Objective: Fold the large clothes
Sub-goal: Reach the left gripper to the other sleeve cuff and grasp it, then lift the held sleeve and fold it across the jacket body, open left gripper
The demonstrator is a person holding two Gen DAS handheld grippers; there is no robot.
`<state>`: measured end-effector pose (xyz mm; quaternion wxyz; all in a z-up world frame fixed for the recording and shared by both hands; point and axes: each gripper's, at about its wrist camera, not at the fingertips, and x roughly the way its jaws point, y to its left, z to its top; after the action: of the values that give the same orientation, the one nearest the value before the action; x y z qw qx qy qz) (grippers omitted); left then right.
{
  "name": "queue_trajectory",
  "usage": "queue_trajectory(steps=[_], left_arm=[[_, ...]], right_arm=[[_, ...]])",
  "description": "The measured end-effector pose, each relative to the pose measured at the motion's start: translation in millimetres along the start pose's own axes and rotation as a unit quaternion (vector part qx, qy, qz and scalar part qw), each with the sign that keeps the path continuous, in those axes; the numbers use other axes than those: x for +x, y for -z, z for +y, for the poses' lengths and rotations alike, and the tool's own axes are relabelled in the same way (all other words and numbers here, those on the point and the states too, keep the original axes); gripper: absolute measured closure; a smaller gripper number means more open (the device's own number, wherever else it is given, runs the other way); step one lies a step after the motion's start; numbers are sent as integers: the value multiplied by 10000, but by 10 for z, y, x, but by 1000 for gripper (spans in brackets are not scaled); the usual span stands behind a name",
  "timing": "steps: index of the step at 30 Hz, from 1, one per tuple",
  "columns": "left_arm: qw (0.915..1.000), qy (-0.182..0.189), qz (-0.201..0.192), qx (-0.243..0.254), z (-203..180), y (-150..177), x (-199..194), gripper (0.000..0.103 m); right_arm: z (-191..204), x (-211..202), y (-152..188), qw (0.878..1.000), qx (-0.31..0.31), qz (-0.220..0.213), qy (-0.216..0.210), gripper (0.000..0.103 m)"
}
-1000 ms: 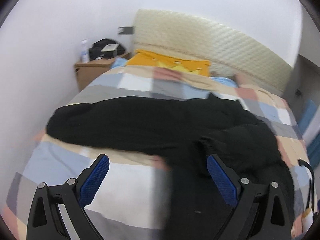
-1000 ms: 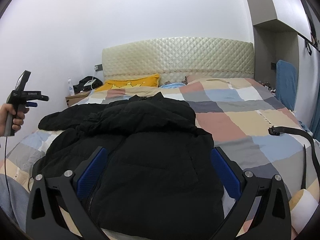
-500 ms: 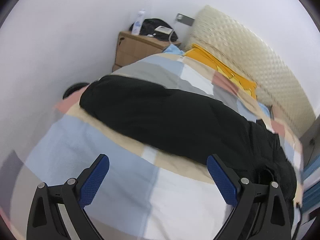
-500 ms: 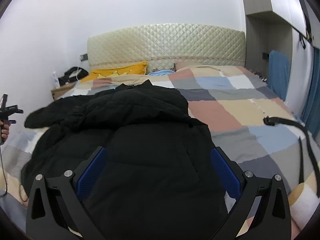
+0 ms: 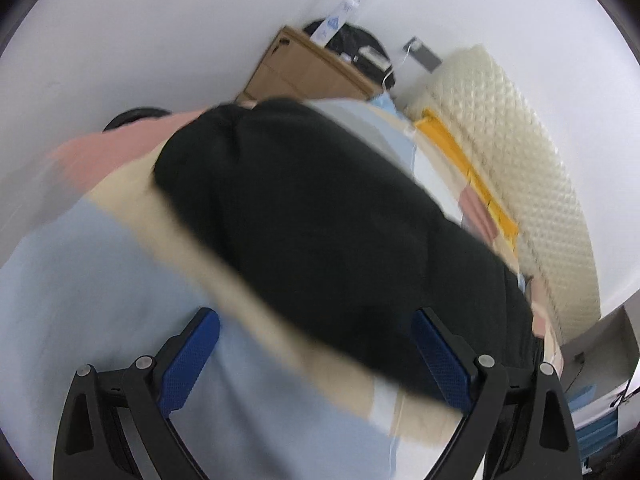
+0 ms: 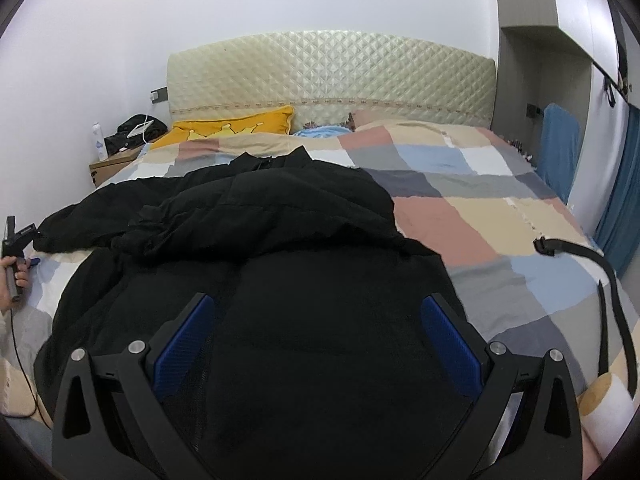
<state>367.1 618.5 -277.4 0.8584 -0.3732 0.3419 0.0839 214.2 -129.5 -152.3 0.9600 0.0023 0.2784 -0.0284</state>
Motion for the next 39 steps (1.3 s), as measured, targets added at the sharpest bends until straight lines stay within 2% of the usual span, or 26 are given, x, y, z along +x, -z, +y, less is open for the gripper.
queue_trajectory(steps=[2,4,8,10,13,15,19,26,34,39], left_arm=[[9999,-29,-127,32,-7,-102,108,10],[9997,-140,-207,-3,-25,-191,237,25],[9989,-301,-338,-92,-46,-294,360,45],[9985,-321,-445,-88,-103,-350,357,64],[9977,-333,-575,-96,-167,-396,266,85],[9971,-401,-645,-14,-265,-447,195,92],[9948,-568,-805,250,-551,-517,-66,95],[9884,-612,-1164,753,-1262,-691,-693,96],[9769,-778,-1516,1292,-2164,-643,-1329,96],[9596,-1143,-1673,1952,-2897,-465,-1621,96]], right_arm=[[35,65,-18,10000,25,55,27,0],[75,115,-42,9999,3,112,76,0],[138,168,-75,9998,-82,115,129,0],[168,199,-67,9996,-160,159,139,0],[204,227,-57,9995,-219,217,70,0],[206,220,-51,9995,-212,219,-1,0],[187,122,-72,9997,-176,106,-115,0],[78,-52,-73,9997,-186,18,-179,0],[-173,-227,-77,9991,-19,-124,-410,0],[-284,-303,-111,9977,-299,-284,-536,0]])
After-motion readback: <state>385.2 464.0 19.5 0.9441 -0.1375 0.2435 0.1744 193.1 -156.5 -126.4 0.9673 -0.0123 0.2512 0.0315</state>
